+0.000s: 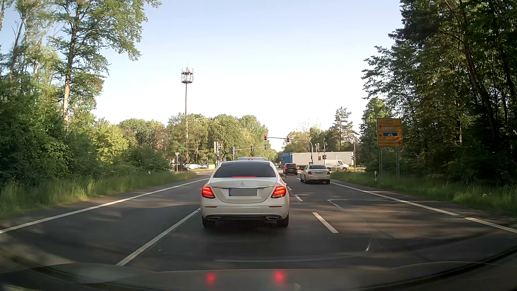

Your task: Follow the waypoints while adhering to traffic rules and regulations

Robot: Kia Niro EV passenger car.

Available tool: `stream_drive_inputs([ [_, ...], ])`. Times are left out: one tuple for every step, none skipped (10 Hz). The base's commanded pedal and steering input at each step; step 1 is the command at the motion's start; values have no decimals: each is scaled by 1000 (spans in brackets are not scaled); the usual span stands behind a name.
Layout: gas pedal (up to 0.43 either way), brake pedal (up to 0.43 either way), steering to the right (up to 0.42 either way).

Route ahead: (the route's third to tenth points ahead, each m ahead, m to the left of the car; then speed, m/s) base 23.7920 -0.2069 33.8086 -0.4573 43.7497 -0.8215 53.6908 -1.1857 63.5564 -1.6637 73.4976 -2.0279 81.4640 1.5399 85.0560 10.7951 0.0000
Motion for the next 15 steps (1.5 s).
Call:
stream_drive_inputs([
  [0,0,-4],
  [0,0,-4],
  [0,0,-4],
  [0,0,-5],
  [0,0,-4],
  [0,0,-4],
  [0,6,-4],
  [0,0,-4],
  [0,0,-5],
  [0,0,-4],
  [0,0,-4],
  [0,0,-5],
  [0,0,-4],
  [0,0,-4],
  [0,0,-5],
])
